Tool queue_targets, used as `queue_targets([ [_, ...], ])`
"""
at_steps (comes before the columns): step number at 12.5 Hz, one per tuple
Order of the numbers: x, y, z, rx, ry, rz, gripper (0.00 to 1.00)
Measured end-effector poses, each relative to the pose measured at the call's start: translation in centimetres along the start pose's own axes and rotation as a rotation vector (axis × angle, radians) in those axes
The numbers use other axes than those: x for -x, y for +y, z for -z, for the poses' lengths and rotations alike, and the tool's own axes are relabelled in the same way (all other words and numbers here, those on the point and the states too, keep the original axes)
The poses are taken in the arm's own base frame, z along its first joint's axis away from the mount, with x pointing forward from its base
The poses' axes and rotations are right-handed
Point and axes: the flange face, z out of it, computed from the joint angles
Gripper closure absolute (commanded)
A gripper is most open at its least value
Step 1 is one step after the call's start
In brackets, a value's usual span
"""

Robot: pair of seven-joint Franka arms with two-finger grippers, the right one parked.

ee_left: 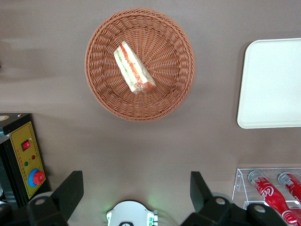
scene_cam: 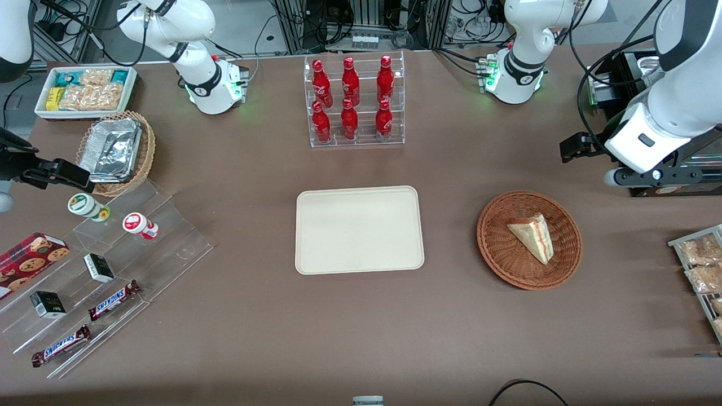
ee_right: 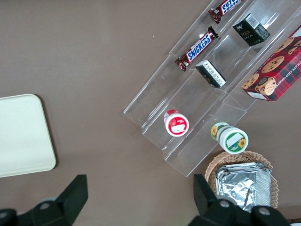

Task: Place sandwich from basket to tray
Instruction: 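Move the left gripper over the wrapped sandwich in the wicker basket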

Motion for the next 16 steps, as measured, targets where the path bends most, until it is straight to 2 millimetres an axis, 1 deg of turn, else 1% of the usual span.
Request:
queue_targets([
  [4, -0.1, 0.5, -0.2, -0.001, 0.0, -0.01, 0.0],
  [5, -0.5, 0.6, -0.5, 0.001, 0.011, -0.012, 0.0],
  [7, -1.9, 0.7, -1.6, 0.009, 0.043, -0.012, 0.0],
  [10, -3.7, 0.9, -4.7, 0.014, 0.061, -0.01, 0.0],
  [16, -5.1, 0.7, -11.3, 0.02, 0.096, -0.003, 0.0],
])
